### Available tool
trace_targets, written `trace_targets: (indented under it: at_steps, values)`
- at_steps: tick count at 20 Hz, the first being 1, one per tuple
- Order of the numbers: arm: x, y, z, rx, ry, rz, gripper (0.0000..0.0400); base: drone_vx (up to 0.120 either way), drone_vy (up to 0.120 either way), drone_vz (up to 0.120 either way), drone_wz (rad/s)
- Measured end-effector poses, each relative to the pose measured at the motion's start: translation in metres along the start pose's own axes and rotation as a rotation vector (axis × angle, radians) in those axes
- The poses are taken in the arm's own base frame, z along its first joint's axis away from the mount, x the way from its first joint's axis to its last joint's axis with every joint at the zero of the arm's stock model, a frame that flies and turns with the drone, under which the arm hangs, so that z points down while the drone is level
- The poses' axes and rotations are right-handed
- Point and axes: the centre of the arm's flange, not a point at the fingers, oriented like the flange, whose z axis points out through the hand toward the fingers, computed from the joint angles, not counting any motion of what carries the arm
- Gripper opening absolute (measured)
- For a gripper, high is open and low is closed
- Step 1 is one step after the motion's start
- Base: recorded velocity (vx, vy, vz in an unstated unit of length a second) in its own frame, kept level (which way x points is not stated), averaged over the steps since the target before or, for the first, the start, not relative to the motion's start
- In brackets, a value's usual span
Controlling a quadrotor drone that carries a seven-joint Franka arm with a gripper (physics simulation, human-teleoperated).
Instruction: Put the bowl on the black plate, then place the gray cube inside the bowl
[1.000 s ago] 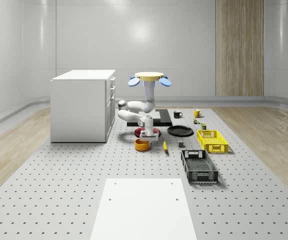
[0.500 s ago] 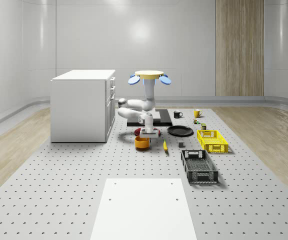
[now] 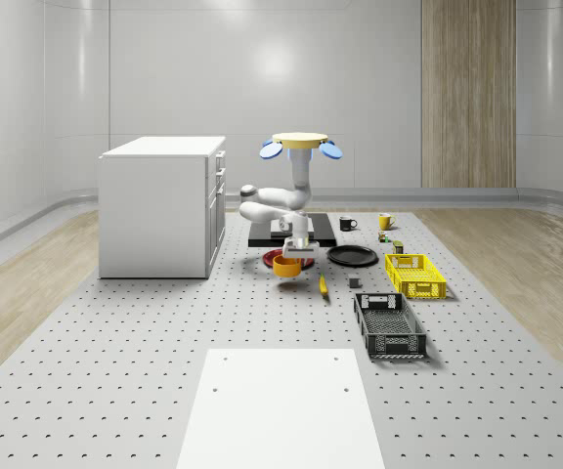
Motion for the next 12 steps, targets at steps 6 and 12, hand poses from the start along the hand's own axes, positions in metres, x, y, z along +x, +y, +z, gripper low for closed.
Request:
trace_targets:
  at_steps: [6, 12]
  values:
    - [0.0, 0.0, -0.001, 0.0, 0.0, 0.0, 0.01, -0.12, 0.12, 0.02, 0.0]
    - [0.0, 0.0, -0.0012, 0.0, 0.0, 0.0, 0.01, -0.12, 0.12, 0.0, 0.0]
